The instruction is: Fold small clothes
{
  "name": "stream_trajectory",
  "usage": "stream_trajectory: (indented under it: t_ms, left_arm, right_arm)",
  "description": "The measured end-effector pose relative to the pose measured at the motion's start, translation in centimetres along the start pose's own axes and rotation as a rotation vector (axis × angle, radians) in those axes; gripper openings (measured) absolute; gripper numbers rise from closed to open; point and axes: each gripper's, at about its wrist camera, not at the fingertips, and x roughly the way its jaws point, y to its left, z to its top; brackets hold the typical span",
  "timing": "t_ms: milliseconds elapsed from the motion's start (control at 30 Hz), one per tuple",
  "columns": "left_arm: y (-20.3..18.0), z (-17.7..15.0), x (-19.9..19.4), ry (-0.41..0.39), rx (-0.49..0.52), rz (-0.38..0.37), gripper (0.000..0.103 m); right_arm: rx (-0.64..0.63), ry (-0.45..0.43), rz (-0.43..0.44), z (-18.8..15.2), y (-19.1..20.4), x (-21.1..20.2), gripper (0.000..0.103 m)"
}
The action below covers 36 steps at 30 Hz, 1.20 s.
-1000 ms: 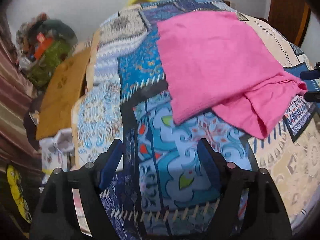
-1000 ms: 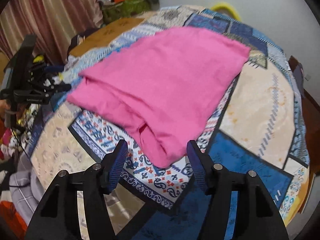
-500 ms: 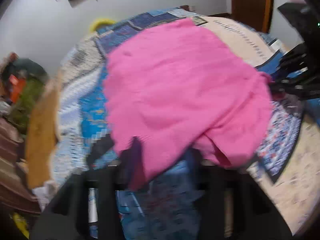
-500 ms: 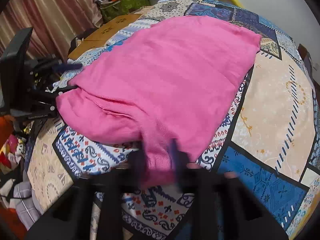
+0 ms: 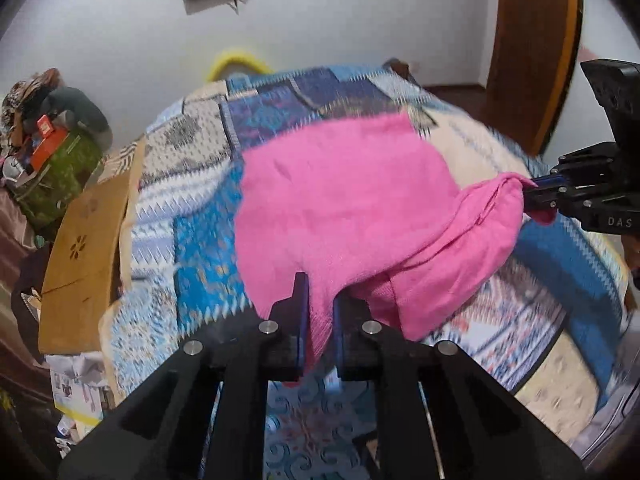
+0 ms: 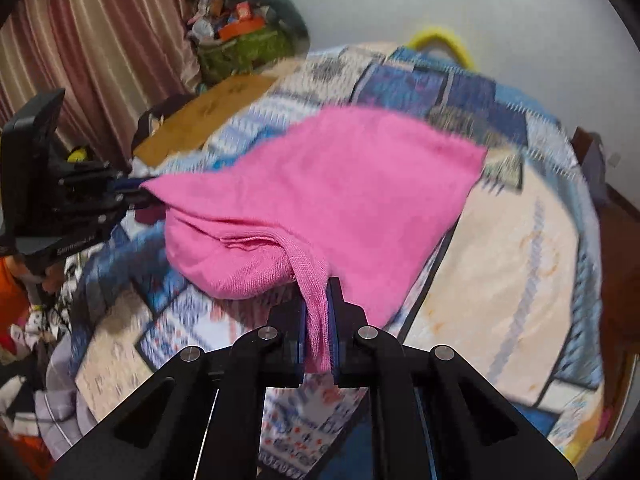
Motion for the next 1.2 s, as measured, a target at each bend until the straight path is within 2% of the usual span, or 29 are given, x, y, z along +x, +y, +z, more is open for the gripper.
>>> stream_trajectory:
  t_ms: [200, 267, 400, 567, 667, 700, 767, 800, 833, 867, 933, 1000, 1200]
  left_arm:
    - [2.1, 4.7, -0.1, -0.033, -0.092, -0.026, 0.009]
    - [3.1, 6.8, 0.4, -0.047, -0.131, -0.043, 0.009]
    - [4.3, 10.1, 2.2, -0.056, -0.145, -0.031, 0.009]
    - [6.6, 14.2, 7.2, -0.006, -0.190, -0.024, 0.009]
    - [8.1, 15.8, 11.8, 0.060, -0.227, -0.048, 0.009]
    - [8.6, 16.1, 13.3, 0.091, -0.235, -0.059, 0.009]
    - [9.6, 16.4, 16.4, 0.142, -0.264, -0.004, 0.012]
    - [10.1, 16.4, 17.3, 0.147, -0.271, 0.022, 0.013]
    - [10.6, 16.4, 17.9, 0.144, -0.280, 0.042, 0.019]
    - [11.2, 16.0, 18.3, 0.134, -0.296, 0.048, 0.030]
    - [12.1, 15.1, 18.5, 0.122, -0.322, 0.044, 0.048]
    - [12.6, 13.8, 18.6, 0.129, -0.338, 0.029, 0.049]
    - [14.0, 10.0, 18.8, 0.212, -0.431, -0.047, 0.049]
  right_arm:
    - [0.020, -0.109, -0.014, 4.3, -1.9, -2.3, 0.008]
    - [0.021, -0.129, -0.025, 5.7, -2.5, -2.2, 0.008]
    - [0.032, -0.153, -0.044, 8.6, -4.4, -1.1, 0.008]
    - [0.062, -0.150, -0.064, 12.1, -7.6, 1.6, 0.008]
    - [0.087, -0.120, -0.065, 14.1, -9.8, 4.5, 0.008]
    - [0.094, -0.105, -0.067, 14.5, -10.4, 5.4, 0.008]
    - [0.109, -0.081, -0.115, 15.2, -11.6, 7.7, 0.010]
    - [0.117, -0.085, -0.148, 15.4, -12.1, 8.5, 0.015]
    - [0.127, -0.084, -0.179, 15.3, -12.6, 9.0, 0.017]
    - [0.136, -0.086, -0.192, 15.1, -13.0, 9.3, 0.019]
    - [0.160, -0.079, -0.171, 14.2, -13.8, 9.5, 0.028]
    - [0.177, -0.060, -0.161, 13.1, -14.4, 9.5, 0.037]
    - [0.283, -0.015, -0.102, 9.2, -15.2, 8.9, 0.046]
